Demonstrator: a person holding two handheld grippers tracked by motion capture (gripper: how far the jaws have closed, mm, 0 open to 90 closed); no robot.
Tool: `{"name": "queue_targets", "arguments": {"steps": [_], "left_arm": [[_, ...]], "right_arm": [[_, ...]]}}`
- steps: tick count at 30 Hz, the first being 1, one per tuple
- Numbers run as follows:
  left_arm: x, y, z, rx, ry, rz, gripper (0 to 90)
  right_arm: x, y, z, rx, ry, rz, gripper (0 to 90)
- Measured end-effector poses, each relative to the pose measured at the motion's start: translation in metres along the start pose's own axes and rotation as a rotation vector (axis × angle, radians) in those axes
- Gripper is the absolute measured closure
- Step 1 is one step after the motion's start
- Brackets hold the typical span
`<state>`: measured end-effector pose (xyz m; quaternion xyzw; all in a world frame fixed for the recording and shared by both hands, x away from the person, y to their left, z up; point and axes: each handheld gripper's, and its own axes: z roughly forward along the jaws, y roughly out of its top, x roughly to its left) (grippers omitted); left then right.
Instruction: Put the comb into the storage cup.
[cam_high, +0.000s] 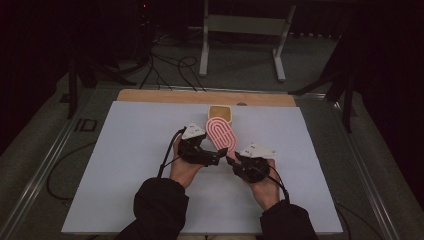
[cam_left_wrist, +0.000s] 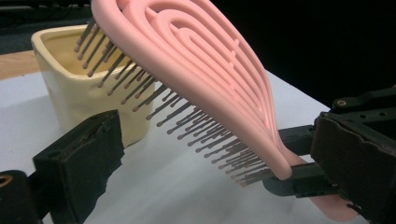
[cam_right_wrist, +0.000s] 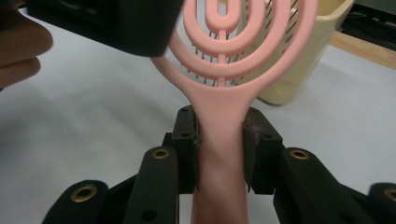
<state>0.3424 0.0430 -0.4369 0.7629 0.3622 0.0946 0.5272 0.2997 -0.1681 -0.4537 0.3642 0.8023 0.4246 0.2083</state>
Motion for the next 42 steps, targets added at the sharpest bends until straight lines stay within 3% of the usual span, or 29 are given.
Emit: {"name": "queue_targets", "arguments": {"steps": [6, 19, 24, 32, 42], "left_arm": [[-0.0029, 0.0003, 0.0025, 0.004, 0.018, -0.019, 12.8], [-0.0076, 0.0012, 0.0079, 0.005, 0.002, -0.060, 30.5], [-0.0049, 0.0004, 0.0059, -0.010, -0.031, -0.087, 39.6], [-0.0040, 0.0013, 0.0024, -0.032, -0.069, -0.095, 51.4], [-0.0063, 0.0006, 0.0027, -0.045, -0.114, -0.107, 59.9]], "right_arm": [[0.0018, -0.0003, 0.0013, 0.000, 0.009, 0.004, 69.5], [0.0074, -0.0006, 0.0036, -0.013, 0.017, -0.007, 69.5], [0.0076, -0.0014, 0.0041, -0.013, 0.025, 0.006, 69.6], [0.0096, -0.0023, 0.0063, -0.010, 0.035, 0.010, 69.8], [0.0096, -0.0033, 0.0080, -0.007, 0.048, 0.019, 69.8]]}}
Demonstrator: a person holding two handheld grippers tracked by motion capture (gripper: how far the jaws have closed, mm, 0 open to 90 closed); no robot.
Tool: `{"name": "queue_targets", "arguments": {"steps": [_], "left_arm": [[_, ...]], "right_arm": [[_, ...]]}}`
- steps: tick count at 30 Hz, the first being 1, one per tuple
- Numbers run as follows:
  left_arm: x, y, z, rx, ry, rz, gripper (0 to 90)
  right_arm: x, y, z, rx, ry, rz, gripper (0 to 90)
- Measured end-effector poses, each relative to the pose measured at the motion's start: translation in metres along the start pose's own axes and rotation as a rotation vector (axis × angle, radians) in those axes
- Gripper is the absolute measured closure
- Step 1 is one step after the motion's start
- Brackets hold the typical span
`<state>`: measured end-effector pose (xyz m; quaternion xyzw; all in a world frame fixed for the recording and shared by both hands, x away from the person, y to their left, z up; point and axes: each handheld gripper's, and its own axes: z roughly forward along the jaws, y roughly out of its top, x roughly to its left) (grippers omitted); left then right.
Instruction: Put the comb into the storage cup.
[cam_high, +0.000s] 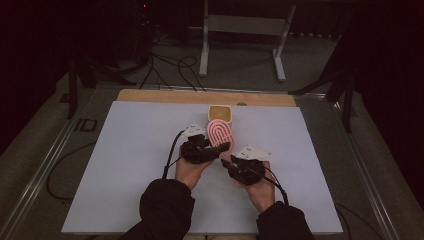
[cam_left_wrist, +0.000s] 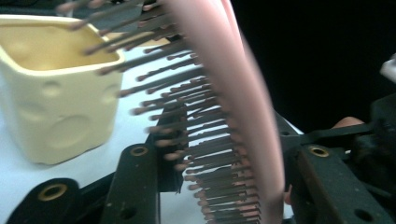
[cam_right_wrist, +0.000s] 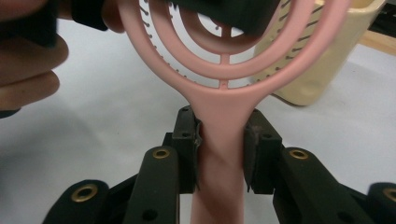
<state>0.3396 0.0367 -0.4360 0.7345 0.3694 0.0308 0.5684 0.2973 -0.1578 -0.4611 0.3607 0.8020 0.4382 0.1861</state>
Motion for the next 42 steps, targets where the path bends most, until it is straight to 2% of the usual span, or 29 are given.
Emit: {"name": "queue_targets", "arguments": {"steps": [10, 16, 22, 24, 28, 29, 32, 33, 35, 36, 42], "left_arm": [[-0.004, 0.000, 0.000, -0.005, -0.029, -0.006, 63.8], [-0.006, 0.001, 0.000, -0.008, -0.018, 0.008, 64.4], [-0.005, 0.002, -0.003, -0.011, 0.003, 0.021, 64.6], [-0.004, 0.003, -0.005, -0.015, 0.009, 0.025, 64.6], [-0.001, 0.005, -0.010, -0.024, 0.020, 0.025, 64.6], [-0.001, 0.005, -0.010, -0.025, 0.023, 0.028, 64.6], [0.002, 0.006, -0.014, -0.027, 0.032, 0.031, 64.6], [0.002, 0.006, -0.014, -0.027, 0.032, 0.031, 64.6], [0.006, 0.007, -0.017, -0.029, 0.044, 0.030, 64.6], [0.007, 0.008, -0.018, -0.030, 0.047, 0.032, 64.6], [0.011, 0.011, -0.024, -0.041, 0.065, 0.032, 64.6]], "right_arm": [[0.001, 0.000, 0.001, 0.002, 0.002, 0.008, 69.5], [0.000, 0.000, 0.002, -0.005, -0.004, 0.001, 68.0], [0.000, 0.000, 0.001, -0.015, -0.013, 0.004, 55.4], [-0.002, 0.001, 0.000, -0.017, -0.014, 0.010, 48.1], [-0.006, 0.001, -0.003, -0.027, 0.007, 0.017, 43.4], [-0.006, 0.002, -0.004, -0.033, 0.010, 0.026, 39.7], [-0.008, 0.003, -0.009, -0.042, -0.012, 0.024, 28.9], [-0.008, 0.003, -0.009, -0.042, -0.012, 0.024, 28.9], [-0.011, 0.003, -0.015, -0.048, -0.052, 0.017, 16.8], [-0.013, 0.003, -0.017, -0.051, -0.064, 0.016, 14.4], [-0.023, -0.004, -0.032, -0.064, -0.088, 0.024, 11.2]]}}
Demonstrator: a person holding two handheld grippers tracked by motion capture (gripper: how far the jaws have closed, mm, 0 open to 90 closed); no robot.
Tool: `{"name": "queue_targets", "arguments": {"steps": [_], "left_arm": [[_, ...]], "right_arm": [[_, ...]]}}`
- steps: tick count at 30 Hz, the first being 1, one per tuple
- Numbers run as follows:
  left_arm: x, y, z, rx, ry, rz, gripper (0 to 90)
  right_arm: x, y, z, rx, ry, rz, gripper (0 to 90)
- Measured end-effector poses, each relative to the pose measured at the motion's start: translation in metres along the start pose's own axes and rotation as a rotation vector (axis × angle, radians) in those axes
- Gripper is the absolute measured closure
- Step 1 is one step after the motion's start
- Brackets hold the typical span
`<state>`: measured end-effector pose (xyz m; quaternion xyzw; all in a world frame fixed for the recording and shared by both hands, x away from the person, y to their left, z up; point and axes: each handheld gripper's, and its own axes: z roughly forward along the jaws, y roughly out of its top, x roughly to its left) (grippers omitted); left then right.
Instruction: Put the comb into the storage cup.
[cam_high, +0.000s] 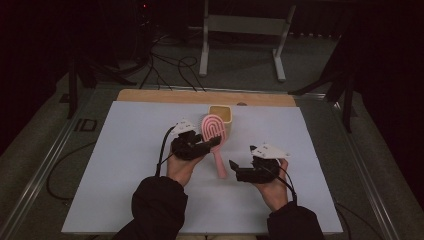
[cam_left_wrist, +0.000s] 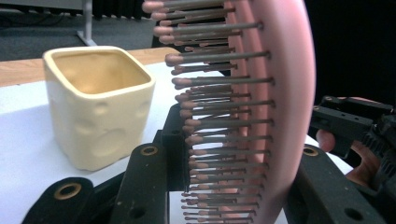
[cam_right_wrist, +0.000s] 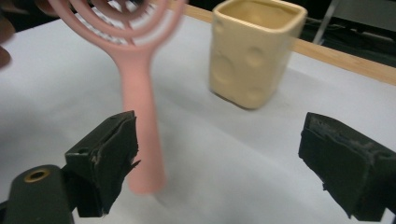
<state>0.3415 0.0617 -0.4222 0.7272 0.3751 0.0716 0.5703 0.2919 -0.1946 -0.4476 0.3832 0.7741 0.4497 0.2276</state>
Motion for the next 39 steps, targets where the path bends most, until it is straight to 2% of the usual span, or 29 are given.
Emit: {"name": "queue_targets", "arguments": {"steps": [9, 15, 17, 19, 24, 27, 39], "left_arm": [[0.004, 0.003, -0.005, -0.012, 0.014, 0.002, 64.6], [0.004, 0.005, -0.007, -0.015, 0.018, 0.005, 64.6], [0.005, 0.006, -0.008, -0.019, 0.022, 0.006, 64.6], [0.006, 0.006, -0.009, -0.023, 0.023, 0.005, 64.6], [0.006, 0.008, -0.011, -0.032, 0.026, 0.006, 64.6], [0.007, 0.010, -0.014, -0.040, 0.029, 0.010, 64.6], [0.010, 0.017, -0.019, -0.058, 0.042, 0.013, 64.6]], "right_arm": [[-0.021, -0.020, -0.018, -0.043, -0.015, 0.045, 10.0], [-0.026, -0.038, -0.024, -0.067, -0.024, 0.056, 10.0], [-0.028, -0.052, -0.028, -0.088, -0.043, 0.060, 10.1], [-0.030, -0.058, -0.030, -0.099, -0.046, 0.070, 10.1], [-0.032, -0.063, -0.034, -0.125, -0.028, 0.074, 10.5], [-0.032, -0.066, -0.034, -0.146, -0.039, 0.057, 10.5], [-0.035, -0.073, -0.039, -0.223, -0.073, 0.060, 11.9]]}}
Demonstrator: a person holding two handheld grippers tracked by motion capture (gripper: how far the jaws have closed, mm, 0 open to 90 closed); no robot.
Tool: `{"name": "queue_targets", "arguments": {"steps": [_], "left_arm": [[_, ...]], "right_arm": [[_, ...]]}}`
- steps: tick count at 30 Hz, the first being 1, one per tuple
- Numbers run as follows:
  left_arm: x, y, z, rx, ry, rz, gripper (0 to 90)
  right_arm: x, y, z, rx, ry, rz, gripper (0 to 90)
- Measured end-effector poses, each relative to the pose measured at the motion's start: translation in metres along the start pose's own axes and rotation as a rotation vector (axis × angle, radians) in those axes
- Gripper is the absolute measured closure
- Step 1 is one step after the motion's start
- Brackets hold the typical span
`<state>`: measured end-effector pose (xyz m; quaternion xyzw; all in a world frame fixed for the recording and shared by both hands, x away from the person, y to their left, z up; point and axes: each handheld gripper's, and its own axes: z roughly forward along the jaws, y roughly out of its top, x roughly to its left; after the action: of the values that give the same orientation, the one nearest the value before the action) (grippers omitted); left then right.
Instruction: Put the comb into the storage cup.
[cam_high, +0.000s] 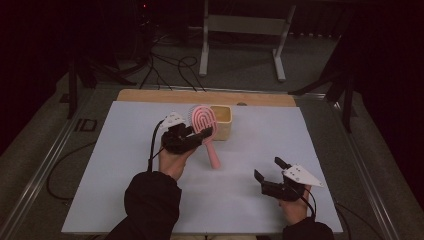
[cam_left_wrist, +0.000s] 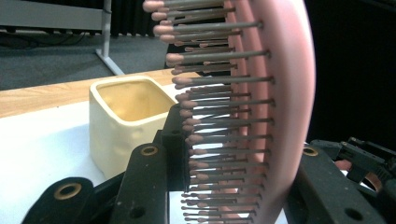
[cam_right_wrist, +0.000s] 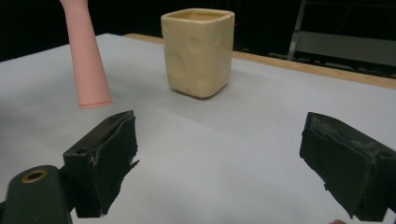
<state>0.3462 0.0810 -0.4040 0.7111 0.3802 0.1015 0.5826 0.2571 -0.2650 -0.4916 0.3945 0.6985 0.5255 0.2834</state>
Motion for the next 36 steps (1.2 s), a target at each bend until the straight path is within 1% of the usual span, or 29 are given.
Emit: {"name": "queue_targets", "arguments": {"steps": [5, 16, 22, 36], "left_arm": [[0.000, 0.003, -0.001, -0.004, 0.004, 0.007, 64.6], [0.002, 0.009, -0.003, -0.017, 0.009, 0.005, 64.6], [0.002, 0.013, -0.003, -0.021, 0.012, 0.009, 64.6], [0.005, 0.021, -0.003, -0.027, 0.017, 0.008, 64.6]], "right_arm": [[-0.002, -0.001, -0.003, -0.020, -0.009, 0.006, 12.0], [-0.006, -0.004, -0.008, -0.022, -0.021, 0.026, 11.9], [-0.008, -0.004, -0.009, -0.032, -0.029, 0.027, 11.9], [-0.009, -0.005, -0.009, -0.031, -0.032, 0.027, 11.9]]}}
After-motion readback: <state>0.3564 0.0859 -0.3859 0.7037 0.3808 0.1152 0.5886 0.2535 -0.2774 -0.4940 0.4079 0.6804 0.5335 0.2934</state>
